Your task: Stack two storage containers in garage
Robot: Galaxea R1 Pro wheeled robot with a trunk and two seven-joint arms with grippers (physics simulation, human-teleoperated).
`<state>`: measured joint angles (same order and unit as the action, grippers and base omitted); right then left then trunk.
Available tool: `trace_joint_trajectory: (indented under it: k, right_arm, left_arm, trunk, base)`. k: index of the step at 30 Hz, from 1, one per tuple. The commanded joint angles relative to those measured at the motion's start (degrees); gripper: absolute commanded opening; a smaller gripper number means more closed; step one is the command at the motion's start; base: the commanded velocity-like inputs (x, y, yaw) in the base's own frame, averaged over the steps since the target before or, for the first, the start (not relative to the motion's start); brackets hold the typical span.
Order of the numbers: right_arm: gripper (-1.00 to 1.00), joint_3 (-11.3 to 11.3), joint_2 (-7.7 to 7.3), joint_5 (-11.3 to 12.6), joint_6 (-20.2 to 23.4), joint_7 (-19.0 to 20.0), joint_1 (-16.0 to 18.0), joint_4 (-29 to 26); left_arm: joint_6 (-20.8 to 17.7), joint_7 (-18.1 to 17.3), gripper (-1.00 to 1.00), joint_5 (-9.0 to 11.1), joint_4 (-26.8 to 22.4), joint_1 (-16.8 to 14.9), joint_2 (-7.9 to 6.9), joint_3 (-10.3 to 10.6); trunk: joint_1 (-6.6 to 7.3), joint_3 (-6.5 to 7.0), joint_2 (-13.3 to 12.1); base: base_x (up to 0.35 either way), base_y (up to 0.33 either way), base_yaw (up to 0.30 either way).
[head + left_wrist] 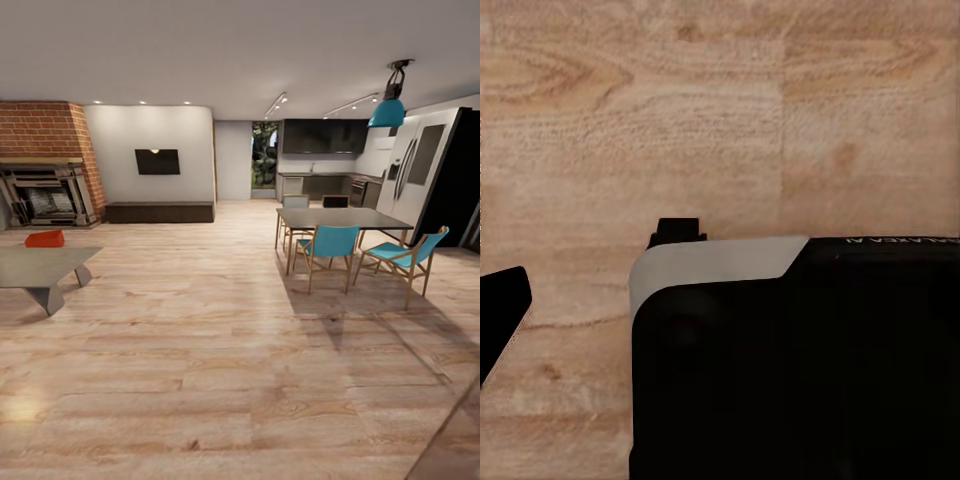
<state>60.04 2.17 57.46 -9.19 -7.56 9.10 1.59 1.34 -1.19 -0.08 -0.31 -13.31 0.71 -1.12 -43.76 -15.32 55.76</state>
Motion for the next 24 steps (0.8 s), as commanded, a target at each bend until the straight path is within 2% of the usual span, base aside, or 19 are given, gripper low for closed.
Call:
trace_joint_trajectory:
  k: [1, 16, 24]
  right_arm:
    - [1.0, 0.47, 0.06, 0.35, -0.21, -0.01, 0.04, 0.16]
    - [1.0, 0.5, 0.03, 0.13, -0.28, 0.0, 0.04, 0.16]
    - [1.0, 0.44, 0.03, 0.19, -0.23, 0.0, 0.04, 0.16]
  left_arm:
    - [0.14, -0.12, 1.0, -0.01, 0.05, -0.04, 0.0, -0.11]
    - [0.15, -0.12, 1.0, -0.01, 0.05, -0.04, 0.0, -0.11]
    - [0.15, -0.12, 1.0, -0.01, 0.05, -0.04, 0.0, -0.11]
  trunk:
    - [-0.04, -0.07, 0.04]
    - [-0.04, -0.3, 0.04]
    - [-0.04, -0.34, 0.04]
  base:
    - [0.319, 0.0, 0.138]
    - [0.319, 0.0, 0.253]
    - [0.319, 0.0, 0.059]
